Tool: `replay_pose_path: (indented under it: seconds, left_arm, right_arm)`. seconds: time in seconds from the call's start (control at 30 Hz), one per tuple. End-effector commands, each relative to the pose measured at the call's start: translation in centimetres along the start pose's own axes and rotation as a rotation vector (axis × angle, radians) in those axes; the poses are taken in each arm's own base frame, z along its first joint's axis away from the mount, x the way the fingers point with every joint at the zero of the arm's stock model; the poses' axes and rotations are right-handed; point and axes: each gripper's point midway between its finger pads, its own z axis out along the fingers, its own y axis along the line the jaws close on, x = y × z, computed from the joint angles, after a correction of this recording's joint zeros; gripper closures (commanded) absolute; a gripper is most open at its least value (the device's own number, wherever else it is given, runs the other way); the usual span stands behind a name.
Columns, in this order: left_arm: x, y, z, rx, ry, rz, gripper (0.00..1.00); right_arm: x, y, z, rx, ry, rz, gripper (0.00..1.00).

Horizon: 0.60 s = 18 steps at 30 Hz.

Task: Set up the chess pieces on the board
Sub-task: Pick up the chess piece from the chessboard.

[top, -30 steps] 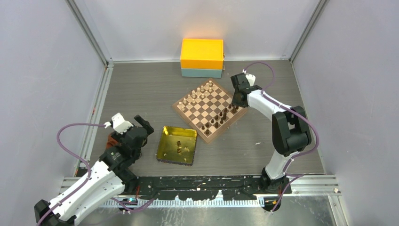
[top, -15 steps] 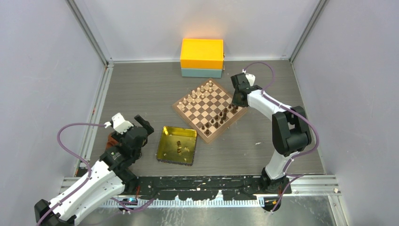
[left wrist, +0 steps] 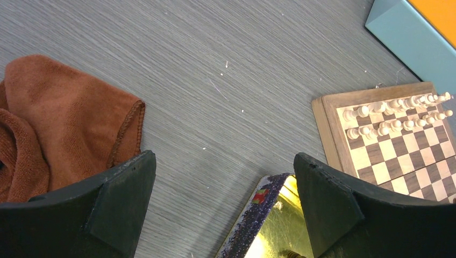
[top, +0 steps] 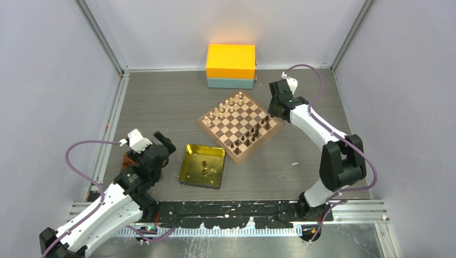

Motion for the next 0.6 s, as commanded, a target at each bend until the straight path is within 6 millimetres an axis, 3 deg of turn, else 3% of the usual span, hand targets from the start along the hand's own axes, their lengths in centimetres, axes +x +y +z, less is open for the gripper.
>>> replay_pose_path:
  seconds: [0.0,0.3,0.57]
  left_arm:
    - [-0.8,-0.7,0.0,0.019,-0.031,-0.045,0.00]
    - [-0.8,-1.0,0.0,0.023,-0.025,-0.044,0.00]
    - [-0.9,-1.3,0.0,0.030,-0.021,-0.049,0.00]
  right_arm:
    - [-2.1,0.7,-3.2,-0.051,-0.070,-0.002,0.99]
    - [0.7,2.3,-6.2,-0.101,-0.025,-0.100,0.99]
    - [3.6,2.4,-5.9,-0.096,0.031,-0.137,0.99]
